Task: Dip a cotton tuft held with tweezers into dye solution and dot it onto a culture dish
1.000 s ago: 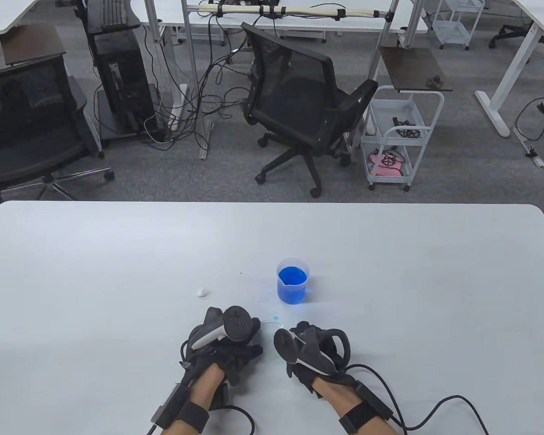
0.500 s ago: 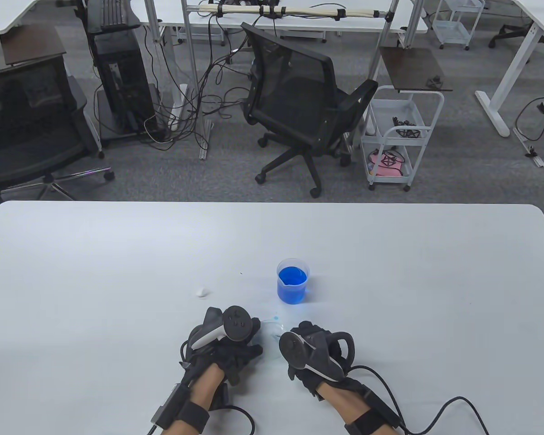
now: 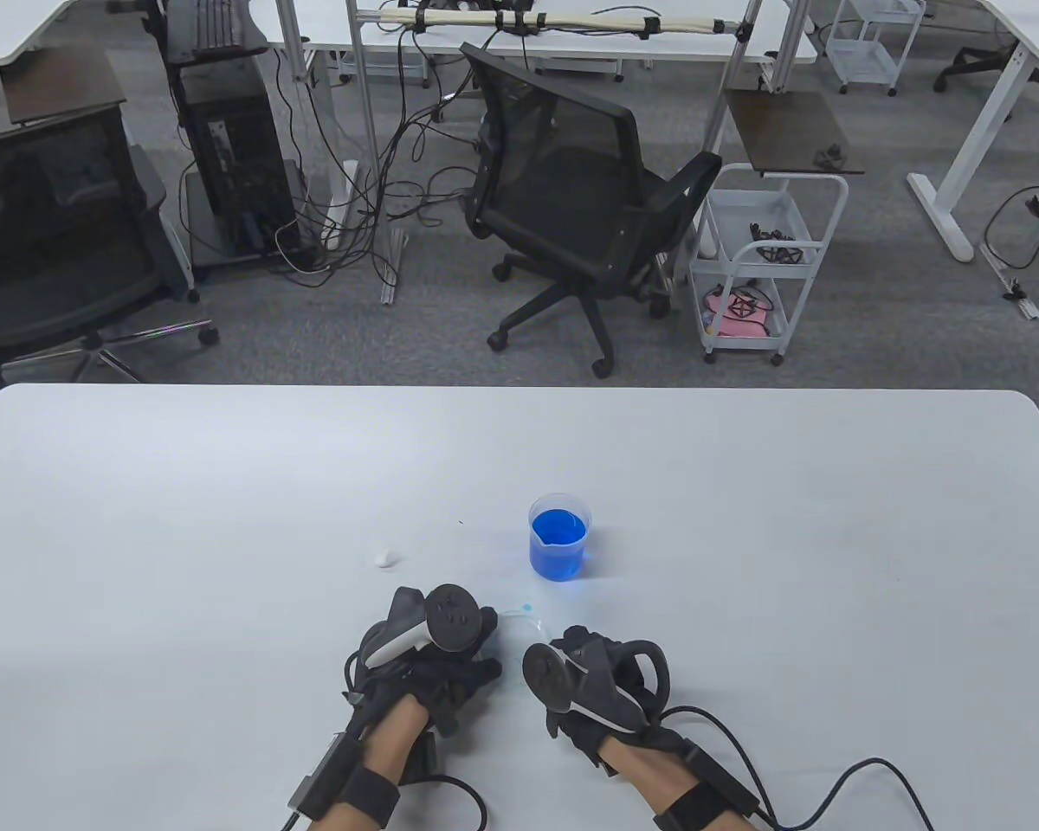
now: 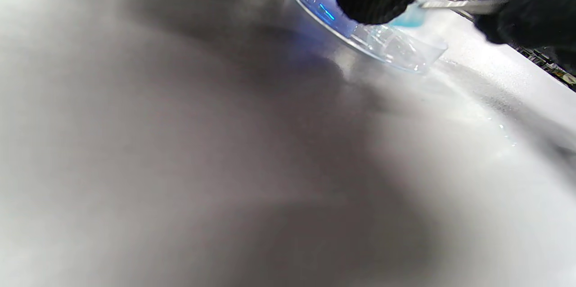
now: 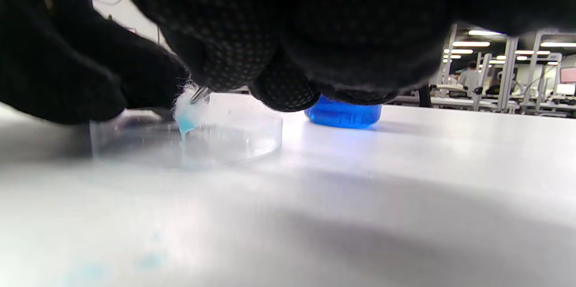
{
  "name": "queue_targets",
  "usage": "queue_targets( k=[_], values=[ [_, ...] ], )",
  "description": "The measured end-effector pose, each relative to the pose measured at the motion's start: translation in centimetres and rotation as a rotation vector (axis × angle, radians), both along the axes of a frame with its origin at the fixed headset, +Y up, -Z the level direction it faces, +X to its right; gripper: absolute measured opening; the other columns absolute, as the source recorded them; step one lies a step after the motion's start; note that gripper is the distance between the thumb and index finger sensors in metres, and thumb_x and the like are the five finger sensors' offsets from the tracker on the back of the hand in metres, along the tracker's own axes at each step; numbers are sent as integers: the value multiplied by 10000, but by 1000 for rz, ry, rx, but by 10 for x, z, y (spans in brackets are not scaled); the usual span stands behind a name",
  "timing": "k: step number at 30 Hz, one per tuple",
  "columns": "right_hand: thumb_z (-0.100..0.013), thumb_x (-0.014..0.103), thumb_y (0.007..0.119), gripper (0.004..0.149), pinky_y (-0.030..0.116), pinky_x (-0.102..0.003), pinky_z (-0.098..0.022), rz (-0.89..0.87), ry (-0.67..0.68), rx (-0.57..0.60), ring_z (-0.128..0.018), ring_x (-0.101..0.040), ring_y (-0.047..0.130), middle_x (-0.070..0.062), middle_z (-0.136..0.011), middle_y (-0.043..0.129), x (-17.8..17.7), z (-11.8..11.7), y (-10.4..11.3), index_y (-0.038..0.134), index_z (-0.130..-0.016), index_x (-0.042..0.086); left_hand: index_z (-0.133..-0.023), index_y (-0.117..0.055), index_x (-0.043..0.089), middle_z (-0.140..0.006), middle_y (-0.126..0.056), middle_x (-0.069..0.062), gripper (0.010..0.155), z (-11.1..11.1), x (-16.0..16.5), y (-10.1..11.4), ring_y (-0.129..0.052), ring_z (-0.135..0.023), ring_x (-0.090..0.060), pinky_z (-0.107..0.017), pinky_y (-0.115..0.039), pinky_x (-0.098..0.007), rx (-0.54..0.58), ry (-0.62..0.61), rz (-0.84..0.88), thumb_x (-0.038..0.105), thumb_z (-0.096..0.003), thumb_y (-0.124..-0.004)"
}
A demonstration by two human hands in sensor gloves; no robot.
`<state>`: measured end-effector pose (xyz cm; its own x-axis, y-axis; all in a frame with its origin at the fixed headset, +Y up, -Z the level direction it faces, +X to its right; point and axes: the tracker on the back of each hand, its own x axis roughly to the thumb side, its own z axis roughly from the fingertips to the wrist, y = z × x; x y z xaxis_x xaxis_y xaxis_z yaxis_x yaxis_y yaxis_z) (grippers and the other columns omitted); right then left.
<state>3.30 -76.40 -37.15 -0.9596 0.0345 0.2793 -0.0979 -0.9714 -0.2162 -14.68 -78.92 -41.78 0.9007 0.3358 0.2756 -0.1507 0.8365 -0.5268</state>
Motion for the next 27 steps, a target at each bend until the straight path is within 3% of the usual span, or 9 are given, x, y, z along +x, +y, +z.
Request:
queue_targets(
  k=[6, 12, 17, 27],
  values=[
    [-251, 285, 923, 399, 905, -330, -78, -52, -2, 23, -187, -167, 996, -235, -521, 1032, 8, 7, 14, 1071, -505, 15, -1162, -317, 220, -1229, -216, -271, 697, 0, 0, 0, -170, -1047, -571, -650, -178, -784, -1, 1, 0, 445, -616, -685],
    [-251, 285, 923, 398, 905, -330, -79, 26, 4, -43, -188, -166, 996, -234, -521, 1032, 2, 3, -9, 1071, -505, 16, -1162, -315, 222, -1230, -215, -271, 696, 0, 0, 0, -173, -1046, -572, -649, -180, -784, 0, 1, -2, 447, -616, -682],
    [-252, 286, 922, 399, 906, -329, -79, 40, 1, -55, -188, -166, 996, -233, -522, 1031, 0, 1, -15, 1070, -506, 17, -1162, -315, 222, -1229, -217, -272, 696, 0, -1, 0, -172, -1047, -572, -650, -179, -783, 0, 1, -5, 445, -616, -684],
    [-250, 285, 923, 399, 905, -330, -78, -56, -22, 12, -186, -167, 996, -235, -520, 1032, 13, 3, 11, 1072, -504, 15, -1163, -313, 222, -1229, -216, -272, 697, 0, 0, 0, -173, -1047, -572, -649, -179, -784, -2, 2, -7, 445, -616, -683]
  ],
)
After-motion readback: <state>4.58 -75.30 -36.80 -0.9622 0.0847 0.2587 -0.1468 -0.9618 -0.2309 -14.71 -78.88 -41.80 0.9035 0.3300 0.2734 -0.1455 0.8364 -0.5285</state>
